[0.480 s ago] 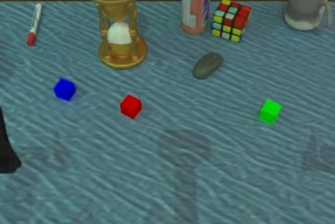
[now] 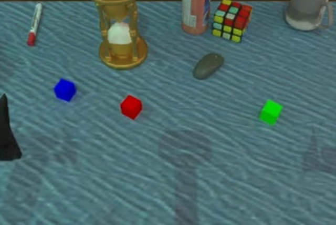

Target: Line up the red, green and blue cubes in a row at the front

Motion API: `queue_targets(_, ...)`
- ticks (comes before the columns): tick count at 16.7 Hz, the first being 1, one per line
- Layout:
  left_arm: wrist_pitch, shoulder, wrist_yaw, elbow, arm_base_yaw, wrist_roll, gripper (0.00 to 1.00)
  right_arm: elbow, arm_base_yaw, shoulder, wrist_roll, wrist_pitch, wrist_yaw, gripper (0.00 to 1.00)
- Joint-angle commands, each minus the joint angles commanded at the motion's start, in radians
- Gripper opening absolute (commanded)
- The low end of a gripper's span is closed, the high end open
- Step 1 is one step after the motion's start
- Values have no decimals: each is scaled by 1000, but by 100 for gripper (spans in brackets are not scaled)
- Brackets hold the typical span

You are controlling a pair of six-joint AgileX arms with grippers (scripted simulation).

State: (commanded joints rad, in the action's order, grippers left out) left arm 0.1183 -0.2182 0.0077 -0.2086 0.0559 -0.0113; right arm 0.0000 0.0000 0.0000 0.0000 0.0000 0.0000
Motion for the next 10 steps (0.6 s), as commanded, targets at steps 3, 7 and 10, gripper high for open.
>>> queue_targets(3, 131, -247, 1, -210, 49, -12, 100, 0, 0, 0, 0, 0, 0, 100)
queue_targets(7, 358, -675, 0, -553, 125, -34, 100, 0, 0, 0, 0, 0, 0, 100)
queue_targets(10, 542, -1026, -2, -828, 186, -52, 100, 0, 0, 0, 0, 0, 0, 100)
